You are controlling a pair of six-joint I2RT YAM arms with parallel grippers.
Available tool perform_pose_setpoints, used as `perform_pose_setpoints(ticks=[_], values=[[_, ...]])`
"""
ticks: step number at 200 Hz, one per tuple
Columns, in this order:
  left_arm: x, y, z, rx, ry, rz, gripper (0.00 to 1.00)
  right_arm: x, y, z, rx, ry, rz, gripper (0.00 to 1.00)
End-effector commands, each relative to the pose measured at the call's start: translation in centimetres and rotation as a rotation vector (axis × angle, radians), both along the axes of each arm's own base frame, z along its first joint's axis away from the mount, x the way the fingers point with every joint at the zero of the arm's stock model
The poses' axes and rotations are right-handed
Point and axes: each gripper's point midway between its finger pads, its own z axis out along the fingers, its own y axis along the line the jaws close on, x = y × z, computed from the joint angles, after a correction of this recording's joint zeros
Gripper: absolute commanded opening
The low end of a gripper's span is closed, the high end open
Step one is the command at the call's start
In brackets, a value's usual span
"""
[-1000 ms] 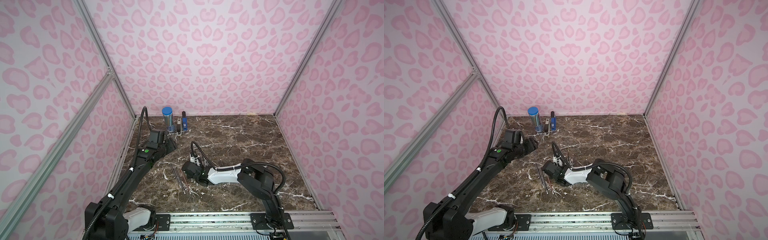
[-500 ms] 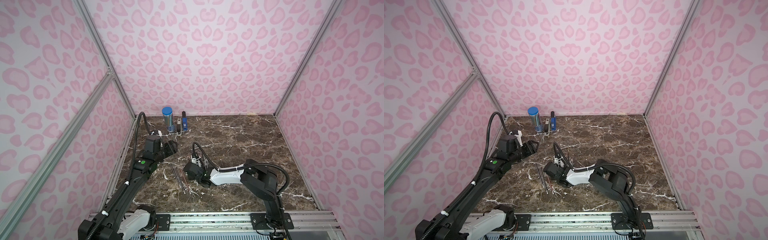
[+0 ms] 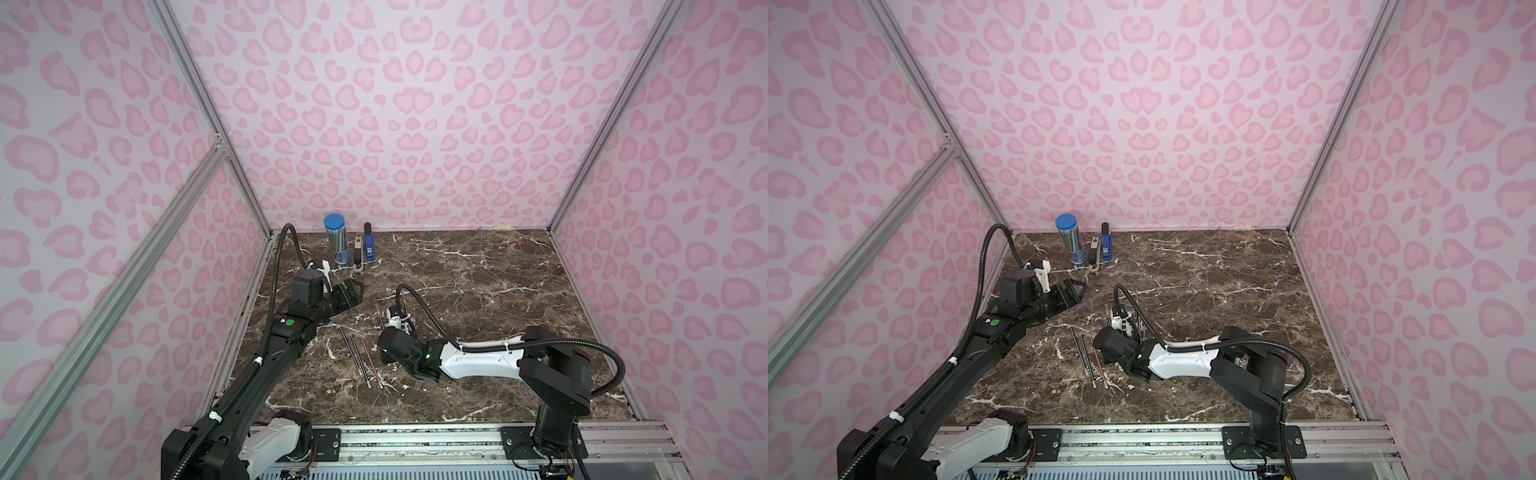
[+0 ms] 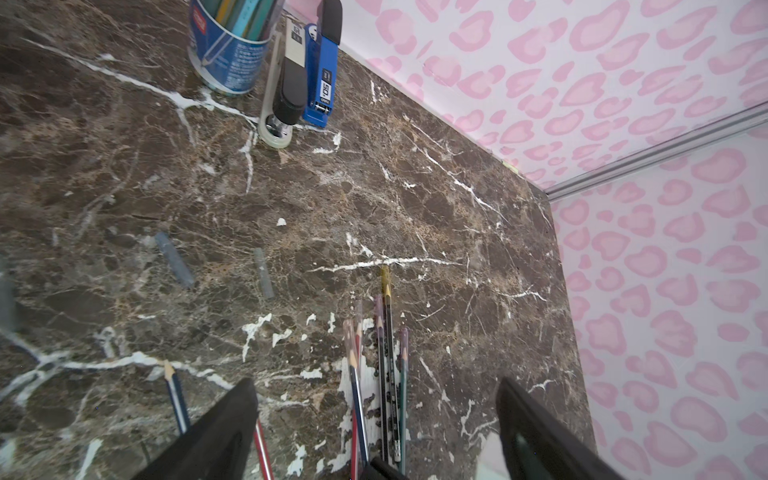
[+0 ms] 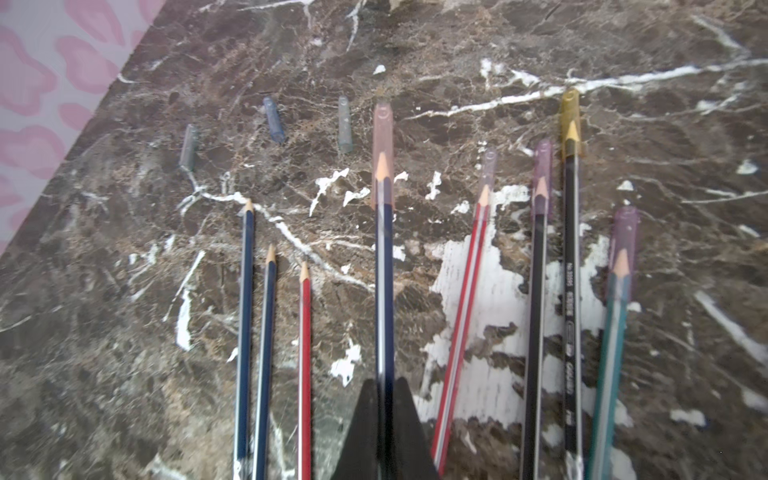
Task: Remove the protective cover of the pencils
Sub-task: Pick up the pencil from the center of the board.
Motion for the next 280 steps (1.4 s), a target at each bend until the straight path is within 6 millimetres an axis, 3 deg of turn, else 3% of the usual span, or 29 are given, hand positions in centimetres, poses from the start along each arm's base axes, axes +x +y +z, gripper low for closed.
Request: perform_pose_setpoints(ticks=[1,47,103,176,220,280], values=[[0.4,-1.6,1.3,-0.068,-0.056,-0.056,0.88,-0.2,-0.1,1.4,0.053,-0.047,0.007,0.05],[0.3,-3.6,0.8,-0.064,-0.047,-0.107,0.86,-1.7,-0.7,3.8,0.175,-0.078,0.032,0.05],[0.1,-6.5,-1.2,-0.047,-0.009,-0.159,0.83,-2.3,-1.3,5.8,0.209,-0.128,0.022,0.06],[0.1,-7.9,-1.8,-0.041,0.013,-0.186,0.57,-2.2,-1.5,6.7,0.208,-0.155,0.009,0.08],[0.0,-8.5,-2.1,-0.042,0.027,-0.197,0.52,-1.8,-1.2,7.2,0.192,-0.168,0.005,0.10],[0.3,-8.6,-2.4,-0.032,0.045,-0.197,0.36,-1.5,-1.0,7.1,0.180,-0.168,0.009,0.09]])
